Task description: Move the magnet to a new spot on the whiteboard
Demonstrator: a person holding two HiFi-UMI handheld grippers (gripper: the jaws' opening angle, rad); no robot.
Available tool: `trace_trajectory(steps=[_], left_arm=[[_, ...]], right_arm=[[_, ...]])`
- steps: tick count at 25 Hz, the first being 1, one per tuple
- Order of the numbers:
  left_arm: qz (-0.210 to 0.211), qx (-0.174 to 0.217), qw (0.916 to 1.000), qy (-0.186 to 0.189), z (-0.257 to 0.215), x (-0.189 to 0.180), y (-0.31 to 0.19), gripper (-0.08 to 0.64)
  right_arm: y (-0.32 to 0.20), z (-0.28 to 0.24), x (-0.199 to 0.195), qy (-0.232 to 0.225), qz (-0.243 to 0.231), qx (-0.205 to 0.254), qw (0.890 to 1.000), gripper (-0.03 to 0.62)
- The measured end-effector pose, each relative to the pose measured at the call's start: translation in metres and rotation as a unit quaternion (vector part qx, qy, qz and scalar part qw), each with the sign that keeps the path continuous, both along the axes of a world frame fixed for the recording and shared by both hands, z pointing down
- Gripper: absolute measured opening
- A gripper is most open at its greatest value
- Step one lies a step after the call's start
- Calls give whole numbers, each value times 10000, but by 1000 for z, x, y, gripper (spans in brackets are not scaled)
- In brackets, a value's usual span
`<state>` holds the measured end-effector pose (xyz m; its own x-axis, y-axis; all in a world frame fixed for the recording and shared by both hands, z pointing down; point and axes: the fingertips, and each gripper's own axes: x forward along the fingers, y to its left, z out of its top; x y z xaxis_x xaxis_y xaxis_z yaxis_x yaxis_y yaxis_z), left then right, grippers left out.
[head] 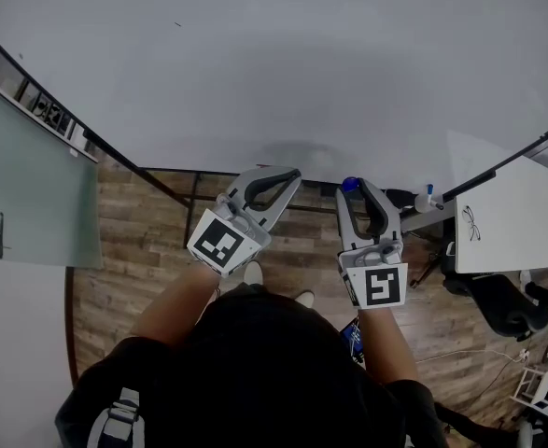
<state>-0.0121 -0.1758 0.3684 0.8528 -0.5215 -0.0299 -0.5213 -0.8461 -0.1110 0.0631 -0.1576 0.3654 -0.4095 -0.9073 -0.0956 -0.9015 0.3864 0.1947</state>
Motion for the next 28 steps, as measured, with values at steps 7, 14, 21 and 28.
trace_trajectory(steps=[7, 14, 21, 28], left_arm=[[-34, -202, 9998, -80, 24, -8, 15, 5], [-198, -213, 9996, -46, 26, -13, 19, 5], [-165, -208, 9996, -126, 28, -12, 25, 5], [-204, -186, 9994, -207, 23, -7, 19, 5]], right_arm=[[11, 19, -8, -158, -233, -291, 9992, 118], [16, 23, -6, -197, -294, -359, 9987, 118], [17, 25, -3, -207, -309, -374, 9986, 118], [13, 22, 22, -139, -72, -295, 9994, 118]])
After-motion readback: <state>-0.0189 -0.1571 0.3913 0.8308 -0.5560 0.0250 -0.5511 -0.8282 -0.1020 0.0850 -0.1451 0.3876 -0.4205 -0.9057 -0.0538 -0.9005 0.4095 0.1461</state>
